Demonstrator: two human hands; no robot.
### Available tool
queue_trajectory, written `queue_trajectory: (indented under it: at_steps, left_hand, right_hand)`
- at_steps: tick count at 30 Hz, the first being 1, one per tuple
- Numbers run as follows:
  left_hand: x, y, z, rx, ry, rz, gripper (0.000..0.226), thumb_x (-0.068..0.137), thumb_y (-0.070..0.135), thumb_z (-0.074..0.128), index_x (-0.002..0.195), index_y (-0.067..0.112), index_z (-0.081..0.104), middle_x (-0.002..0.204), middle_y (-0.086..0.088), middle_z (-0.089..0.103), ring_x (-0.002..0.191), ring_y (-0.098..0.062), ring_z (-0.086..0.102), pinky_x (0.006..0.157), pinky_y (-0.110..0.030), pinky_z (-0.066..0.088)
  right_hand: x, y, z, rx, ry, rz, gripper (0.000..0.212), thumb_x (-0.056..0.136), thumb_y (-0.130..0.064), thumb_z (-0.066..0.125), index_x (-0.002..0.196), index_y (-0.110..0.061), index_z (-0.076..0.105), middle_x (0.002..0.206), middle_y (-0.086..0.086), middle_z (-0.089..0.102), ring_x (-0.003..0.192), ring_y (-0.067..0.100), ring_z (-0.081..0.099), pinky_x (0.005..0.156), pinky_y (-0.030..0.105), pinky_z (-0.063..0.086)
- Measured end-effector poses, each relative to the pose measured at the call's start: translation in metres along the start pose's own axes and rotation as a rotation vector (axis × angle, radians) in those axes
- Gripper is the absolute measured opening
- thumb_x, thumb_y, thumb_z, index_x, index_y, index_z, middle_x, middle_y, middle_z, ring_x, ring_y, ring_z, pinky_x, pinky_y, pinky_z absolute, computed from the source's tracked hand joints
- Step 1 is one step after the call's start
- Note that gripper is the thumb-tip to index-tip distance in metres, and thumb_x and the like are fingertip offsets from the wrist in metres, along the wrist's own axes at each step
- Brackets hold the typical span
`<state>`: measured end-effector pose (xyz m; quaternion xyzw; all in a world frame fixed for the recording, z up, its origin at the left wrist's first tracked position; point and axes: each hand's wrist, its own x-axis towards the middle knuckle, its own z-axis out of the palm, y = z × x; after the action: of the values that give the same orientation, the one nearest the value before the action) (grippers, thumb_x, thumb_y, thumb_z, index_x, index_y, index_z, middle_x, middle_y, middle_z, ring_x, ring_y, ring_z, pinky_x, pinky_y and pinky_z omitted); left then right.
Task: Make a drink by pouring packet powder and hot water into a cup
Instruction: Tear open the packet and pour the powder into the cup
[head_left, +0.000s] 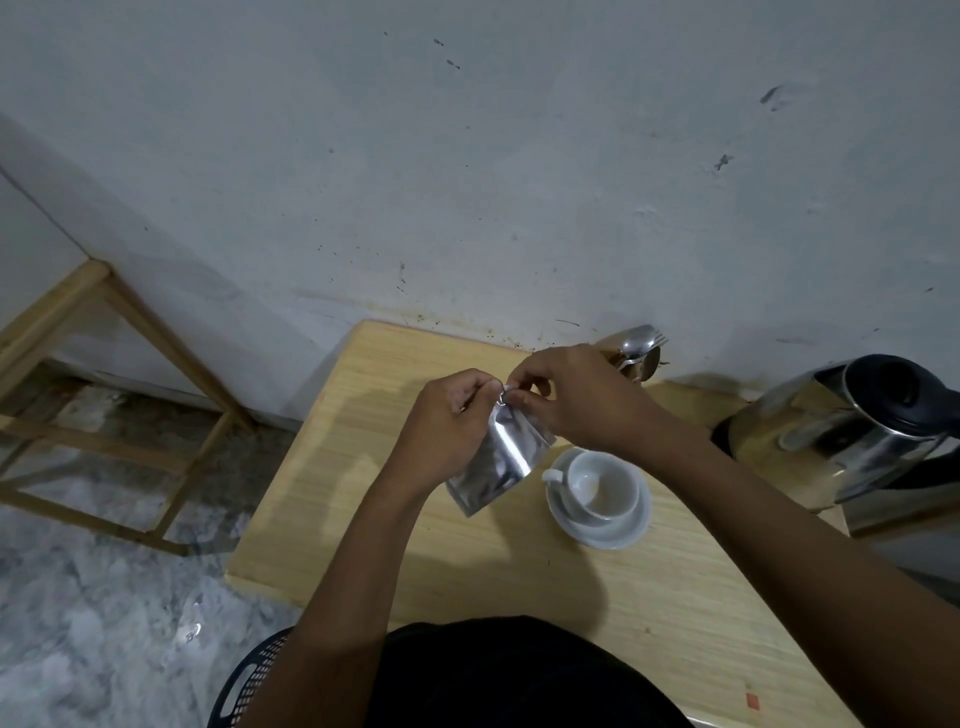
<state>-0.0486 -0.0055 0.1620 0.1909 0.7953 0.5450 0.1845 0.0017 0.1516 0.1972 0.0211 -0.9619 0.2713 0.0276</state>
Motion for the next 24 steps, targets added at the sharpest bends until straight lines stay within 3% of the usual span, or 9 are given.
queue_trajectory:
  at_steps: [3, 5, 9, 13, 17, 20, 24]
  left_hand:
    - [-0.001, 0.000, -0.001, -0.103, -0.016, -0.058, 0.023, 0.095, 0.020, 0.050, 0.082, 0.014, 0.069, 0.073, -0.001, 0.065, 0.066, -0.004, 0.055, 0.060, -0.012, 0.043]
    - [-0.001, 0.000, -0.003, -0.159, -0.040, -0.098, 0.026, 0.095, 0.021, 0.050, 0.078, 0.015, 0.068, 0.072, -0.002, 0.061, 0.067, -0.006, 0.052, 0.057, -0.011, 0.042]
    - [-0.003, 0.004, -0.010, -0.155, -0.147, -0.132, 0.033, 0.096, 0.026, 0.049, 0.067, 0.021, 0.062, 0.059, 0.006, 0.050, 0.056, -0.004, 0.044, 0.055, -0.011, 0.040]
    - [-0.006, 0.007, -0.020, -0.094, -0.289, -0.126, 0.028, 0.095, 0.036, 0.050, 0.086, 0.019, 0.070, 0.073, 0.002, 0.068, 0.065, -0.005, 0.062, 0.061, -0.016, 0.048]
    - [-0.004, -0.001, -0.020, 0.019, -0.259, -0.059, 0.023, 0.095, 0.032, 0.051, 0.092, 0.024, 0.073, 0.091, -0.007, 0.073, 0.081, -0.019, 0.065, 0.076, -0.031, 0.048]
    - [-0.004, -0.005, -0.019, 0.039, -0.279, -0.031, 0.023, 0.095, 0.030, 0.051, 0.088, 0.023, 0.072, 0.089, -0.007, 0.073, 0.085, -0.026, 0.067, 0.078, -0.035, 0.050]
    - [-0.001, -0.008, -0.014, 0.008, -0.267, 0.012, 0.025, 0.096, 0.027, 0.051, 0.084, 0.016, 0.070, 0.073, -0.003, 0.059, 0.070, -0.012, 0.053, 0.070, -0.029, 0.040]
  right_hand:
    - [-0.007, 0.003, 0.015, -0.101, 0.112, -0.174, 0.009, 0.086, -0.015, 0.068, 0.088, -0.010, 0.075, 0.073, -0.002, 0.069, 0.065, 0.015, 0.055, 0.069, 0.032, 0.047]
    - [-0.010, 0.005, 0.023, -0.112, 0.164, -0.202, 0.010, 0.085, -0.014, 0.066, 0.087, -0.009, 0.074, 0.074, 0.002, 0.071, 0.067, 0.019, 0.059, 0.070, 0.032, 0.046]
    - [-0.013, 0.007, 0.022, -0.036, 0.202, -0.143, 0.007, 0.088, -0.020, 0.068, 0.089, -0.015, 0.074, 0.079, -0.004, 0.069, 0.071, 0.006, 0.050, 0.075, 0.032, 0.045]
    - [-0.012, 0.007, 0.020, 0.001, 0.180, -0.085, 0.008, 0.091, -0.023, 0.067, 0.093, -0.019, 0.072, 0.085, -0.007, 0.068, 0.074, 0.006, 0.053, 0.079, 0.027, 0.042]
    - [-0.010, 0.005, 0.009, 0.058, 0.016, 0.003, 0.013, 0.091, -0.029, 0.066, 0.097, -0.020, 0.073, 0.088, -0.010, 0.066, 0.078, 0.009, 0.057, 0.075, 0.026, 0.047]
    - [-0.007, 0.010, 0.001, 0.077, -0.103, 0.027, 0.018, 0.087, -0.031, 0.070, 0.100, -0.020, 0.074, 0.091, -0.005, 0.071, 0.081, 0.010, 0.060, 0.075, 0.030, 0.050]
    - [-0.006, 0.015, 0.002, 0.122, -0.061, 0.002, 0.003, 0.085, -0.026, 0.073, 0.088, -0.025, 0.075, 0.078, -0.008, 0.069, 0.071, 0.006, 0.058, 0.071, 0.035, 0.052]
